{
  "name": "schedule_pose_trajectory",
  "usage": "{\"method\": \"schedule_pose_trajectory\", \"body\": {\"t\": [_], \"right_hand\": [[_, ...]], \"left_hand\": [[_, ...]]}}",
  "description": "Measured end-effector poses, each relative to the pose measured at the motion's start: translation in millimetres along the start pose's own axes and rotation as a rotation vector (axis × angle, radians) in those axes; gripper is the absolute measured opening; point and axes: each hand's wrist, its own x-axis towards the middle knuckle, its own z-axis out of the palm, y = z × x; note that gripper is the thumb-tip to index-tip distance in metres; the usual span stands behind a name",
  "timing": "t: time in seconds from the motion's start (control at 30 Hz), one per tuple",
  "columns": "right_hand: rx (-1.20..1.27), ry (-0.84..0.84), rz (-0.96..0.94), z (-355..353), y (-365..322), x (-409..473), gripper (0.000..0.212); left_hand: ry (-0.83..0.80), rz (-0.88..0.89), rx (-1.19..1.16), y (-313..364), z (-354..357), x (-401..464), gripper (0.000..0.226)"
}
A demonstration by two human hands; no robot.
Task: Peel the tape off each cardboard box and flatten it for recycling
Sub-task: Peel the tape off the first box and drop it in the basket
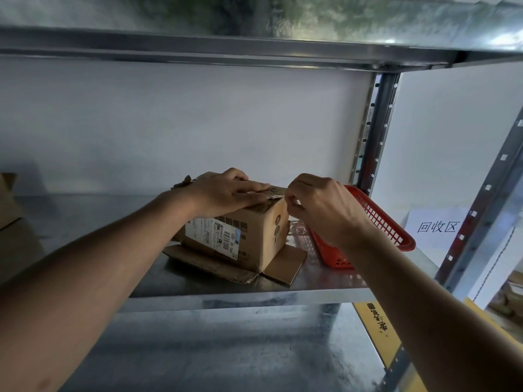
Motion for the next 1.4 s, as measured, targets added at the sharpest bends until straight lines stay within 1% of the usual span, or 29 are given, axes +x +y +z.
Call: {"method": "schedule_pose_trajectory", "body": {"t": [0.07,0.13,0.23,0.37,0.4,0.47,0.5,0.53,0.57,0.63,0.67,0.77,0.87,1.0,1.03,1.1,1.17,1.3,1.4], "right_hand": [[0.004,0.004,-0.023,-1,2,4,0.014],[0.063,0.011,-0.026,0,6,5,0.01],[0.216,0.003,0.049,5,11,1,0.006],[0.442,0.017,0.229,11,15,0,0.014],[0.473,0.015,0.244,10,16,1,0.014],[0.509,0.012,0.247,9,17,1,0.014],[0.52,0.012,0.244,8,18,2,0.014],[0.532,0.006,0.244,7,19,2,0.014],[0.549,-0.006,0.246,7,20,3,0.014],[0.604,-0.039,0.251,6,22,4,0.015],[0.625,-0.053,0.247,6,23,4,0.017],[0.6,-0.069,0.204,6,24,11,0.016],[0.559,-0.11,0.21,6,21,22,0.012],[0.378,-0.207,0.176,5,18,38,0.009],[0.328,-0.232,0.167,4,17,41,0.008],[0.26,-0.275,0.146,2,15,46,0.008],[0.269,-0.292,0.138,0,14,49,0.007],[0.388,-0.252,0.153,-5,15,45,0.01],[0.555,-0.158,0.127,-7,6,48,0.01]], "left_hand": [[-0.011,-0.009,0.001,0,-1,1,0.072],[-0.022,-0.019,0.008,1,-1,1,0.075],[-0.03,-0.017,0.011,4,-3,0,0.076],[-0.097,-0.028,0.042,8,-11,2,0.061],[-0.121,-0.034,0.022,11,-14,2,0.051],[-0.17,-0.02,-0.091,17,-20,5,0.024],[-0.184,-0.005,-0.14,20,-22,6,0.021],[-0.19,0.006,-0.153,21,-23,7,0.023],[-0.191,0.02,-0.127,21,-22,7,0.031],[-0.144,0.027,-0.047,18,-19,6,0.055],[-0.13,0.026,-0.036,16,-16,7,0.062],[-0.119,0.035,-0.047,11,-12,8,0.068],[-0.115,0.035,-0.052,6,-8,10,0.069],[-0.091,0.016,0.009,0,-4,12,0.077],[-0.095,0.023,0.011,0,-4,12,0.078],[-0.115,0.066,0.007,-1,-4,12,0.071],[-0.118,0.103,0.023,-1,-5,11,0.067],[-0.137,0.108,0.022,0,-4,11,0.056],[-0.157,0.144,-0.011,1,-3,13,0.055]]}}
